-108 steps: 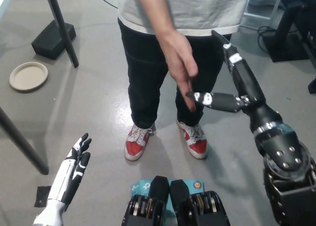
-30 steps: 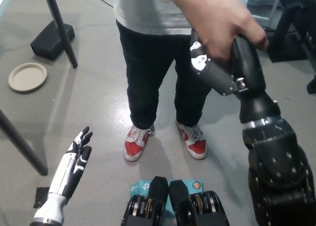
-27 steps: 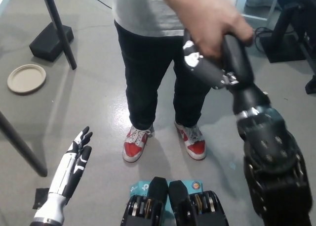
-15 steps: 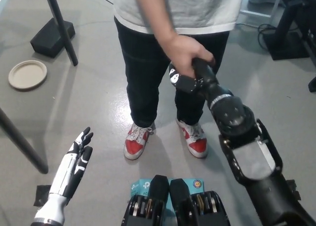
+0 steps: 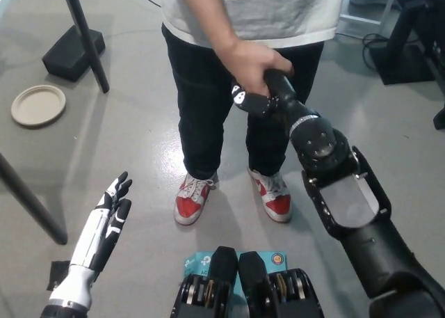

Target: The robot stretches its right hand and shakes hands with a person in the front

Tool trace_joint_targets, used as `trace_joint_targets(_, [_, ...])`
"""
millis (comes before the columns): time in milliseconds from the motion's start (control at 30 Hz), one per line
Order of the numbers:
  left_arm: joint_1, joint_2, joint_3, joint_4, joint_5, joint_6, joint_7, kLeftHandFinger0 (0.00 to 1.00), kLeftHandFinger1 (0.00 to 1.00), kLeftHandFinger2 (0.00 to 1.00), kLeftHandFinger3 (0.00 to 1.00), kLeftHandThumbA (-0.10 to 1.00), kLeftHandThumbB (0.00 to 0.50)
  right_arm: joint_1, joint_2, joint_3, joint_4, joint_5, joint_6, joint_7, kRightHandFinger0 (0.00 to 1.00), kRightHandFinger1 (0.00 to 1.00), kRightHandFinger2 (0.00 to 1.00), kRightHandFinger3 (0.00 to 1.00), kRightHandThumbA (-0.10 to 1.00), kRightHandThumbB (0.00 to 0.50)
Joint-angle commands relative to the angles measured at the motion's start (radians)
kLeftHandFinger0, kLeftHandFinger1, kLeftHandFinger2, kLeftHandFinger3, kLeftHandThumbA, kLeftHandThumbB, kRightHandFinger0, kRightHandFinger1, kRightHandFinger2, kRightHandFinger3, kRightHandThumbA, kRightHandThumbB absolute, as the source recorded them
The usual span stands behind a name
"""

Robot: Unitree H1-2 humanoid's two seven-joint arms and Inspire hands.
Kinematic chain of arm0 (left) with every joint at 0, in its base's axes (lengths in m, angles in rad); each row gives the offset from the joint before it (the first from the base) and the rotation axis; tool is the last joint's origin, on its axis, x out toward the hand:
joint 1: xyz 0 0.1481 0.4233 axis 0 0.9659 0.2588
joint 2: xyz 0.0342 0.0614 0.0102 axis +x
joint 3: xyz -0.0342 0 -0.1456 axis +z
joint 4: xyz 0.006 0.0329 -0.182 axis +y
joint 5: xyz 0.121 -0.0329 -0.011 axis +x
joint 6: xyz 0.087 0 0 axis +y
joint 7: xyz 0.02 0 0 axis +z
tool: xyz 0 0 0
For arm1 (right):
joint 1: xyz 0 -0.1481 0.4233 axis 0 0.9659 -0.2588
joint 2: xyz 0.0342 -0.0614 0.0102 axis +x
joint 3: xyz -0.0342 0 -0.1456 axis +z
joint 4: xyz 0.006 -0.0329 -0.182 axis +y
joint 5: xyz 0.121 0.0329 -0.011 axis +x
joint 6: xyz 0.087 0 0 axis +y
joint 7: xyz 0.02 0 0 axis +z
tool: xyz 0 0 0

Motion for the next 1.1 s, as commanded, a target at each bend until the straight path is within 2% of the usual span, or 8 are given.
trace_joint_targets(0, [-0.021,0.013,0.01,-0.034,0.0,-0.003,-0.001,1.0,1.0,1.0,1.0,1.0,0.041,0.015,-0.028,0.005,-0.395,-0.002,0.07,0.054,1.0,1.0,1.0,1.0,0.25,0.243])
trace_joint_targets(167, [-0.018,0.011,0.014,-0.024,-0.009,-0.011,0.0,1.0,1.0,1.0,1.0,1.0,0.019,0.075,-0.032,-0.003,-0.776,0.054,0.128,0.105,1.0,1.0,1.0,1.0,0.24,0.255])
trace_joint_targets(200, [-0.013,0.012,0.012,-0.025,0.002,-0.007,0.004,1.0,1.0,1.0,1.0,1.0,0.018,0.085,-0.039,-0.004,-0.991,0.074,0.197,0.123,1.0,1.0,1.0,1.0,0.42,0.268])
trace_joint_targets(233, [-0.011,0.013,0.011,-0.025,0.009,-0.008,0.006,1.0,1.0,1.0,1.0,1.0,0.011,0.088,-0.043,-0.004,-1.114,0.081,0.236,0.133,1.0,1.0,1.0,1.0,0.32,0.264])
trace_joint_targets(600, [-0.014,0.012,0.008,-0.018,0.013,-0.014,0.008,1.0,1.0,1.0,1.0,1.0,0.017,0.098,-0.05,0.003,-1.302,0.14,0.259,0.167,1.0,1.0,1.0,1.0,0.27,0.252])
trace_joint_targets(767, [-0.011,0.011,0.005,-0.015,0.016,-0.022,0.009,1.0,1.0,1.0,1.0,1.0,0.022,0.102,-0.06,0.02,-1.155,0.05,0.292,0.181,1.0,1.0,1.0,1.0,0.27,0.249])
trace_joint_targets(800, [-0.015,0.007,0.006,-0.016,0.008,-0.019,0.007,1.0,1.0,1.0,1.0,1.0,0.022,0.086,-0.073,0.018,-0.837,0.026,0.179,0.158,1.0,1.0,1.0,1.0,0.28,0.252])
trace_joint_targets(1067, [-0.022,0.004,0.004,-0.019,0.011,-0.015,0.007,1.0,1.0,1.0,1.0,1.0,0.037,-0.037,-0.062,0.033,-0.235,-0.025,0.119,0.091,1.0,1.0,1.0,1.0,0.33,0.255])
